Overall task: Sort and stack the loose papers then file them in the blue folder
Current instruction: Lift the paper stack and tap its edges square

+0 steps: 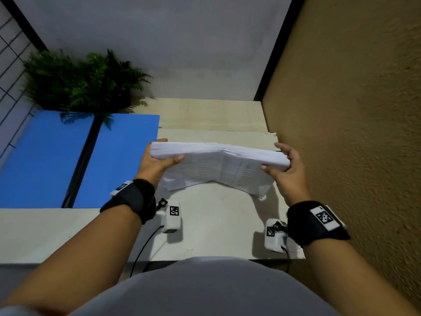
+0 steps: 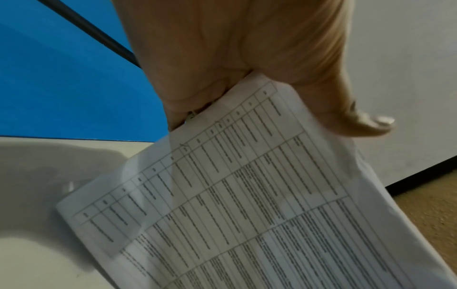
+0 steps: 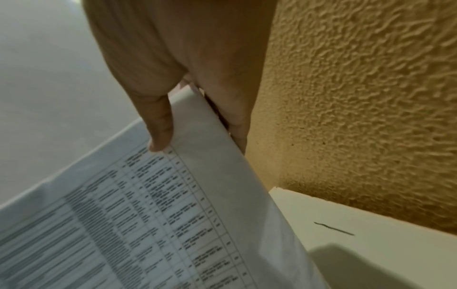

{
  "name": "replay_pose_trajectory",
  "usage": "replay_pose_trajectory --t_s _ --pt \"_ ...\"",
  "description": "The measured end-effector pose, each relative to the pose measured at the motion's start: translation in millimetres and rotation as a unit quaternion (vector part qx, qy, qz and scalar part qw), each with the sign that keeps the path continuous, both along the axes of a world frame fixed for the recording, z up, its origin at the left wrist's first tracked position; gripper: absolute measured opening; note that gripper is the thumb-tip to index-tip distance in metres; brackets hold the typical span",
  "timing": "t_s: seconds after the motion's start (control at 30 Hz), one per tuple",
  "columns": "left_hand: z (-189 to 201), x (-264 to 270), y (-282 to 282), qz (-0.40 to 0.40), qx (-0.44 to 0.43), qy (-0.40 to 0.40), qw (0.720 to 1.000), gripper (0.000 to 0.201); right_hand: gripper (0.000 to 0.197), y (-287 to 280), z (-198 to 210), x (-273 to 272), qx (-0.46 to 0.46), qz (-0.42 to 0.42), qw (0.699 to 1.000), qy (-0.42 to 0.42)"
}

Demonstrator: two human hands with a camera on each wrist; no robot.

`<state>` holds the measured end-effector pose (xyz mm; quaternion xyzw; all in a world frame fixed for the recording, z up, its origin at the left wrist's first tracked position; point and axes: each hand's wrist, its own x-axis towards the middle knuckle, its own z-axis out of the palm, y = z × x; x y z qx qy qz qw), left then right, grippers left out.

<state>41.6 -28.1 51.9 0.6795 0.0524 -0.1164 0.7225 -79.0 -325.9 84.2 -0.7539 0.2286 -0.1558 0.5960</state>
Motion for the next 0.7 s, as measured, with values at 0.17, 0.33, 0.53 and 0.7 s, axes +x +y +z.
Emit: replay_pose_trajectory --t_s 0.17,0.33,0.53,0.7 --pt "-1 -4 -1 0.026 -0.014 0.026 0.999 0.060 0.034 10 -3 2 -0.149 0.045 0.988 0.020" --pt "4 -3 -5 0.045 -0.014 0.027 0.998 0.051 0.028 11 -5 -2 -0.181 0.043 0.982 -0.031" --pt "-4 -4 2 -0.021 0.039 0.026 0.999 0.074 0.055 14 -11 -8 -0.153 0.035 0.987 0.031" --pt "-13 1 7 -0.010 0.100 0.052 0.994 0.055 0.056 16 -10 -1 -0.133 0.021 0.989 0.054"
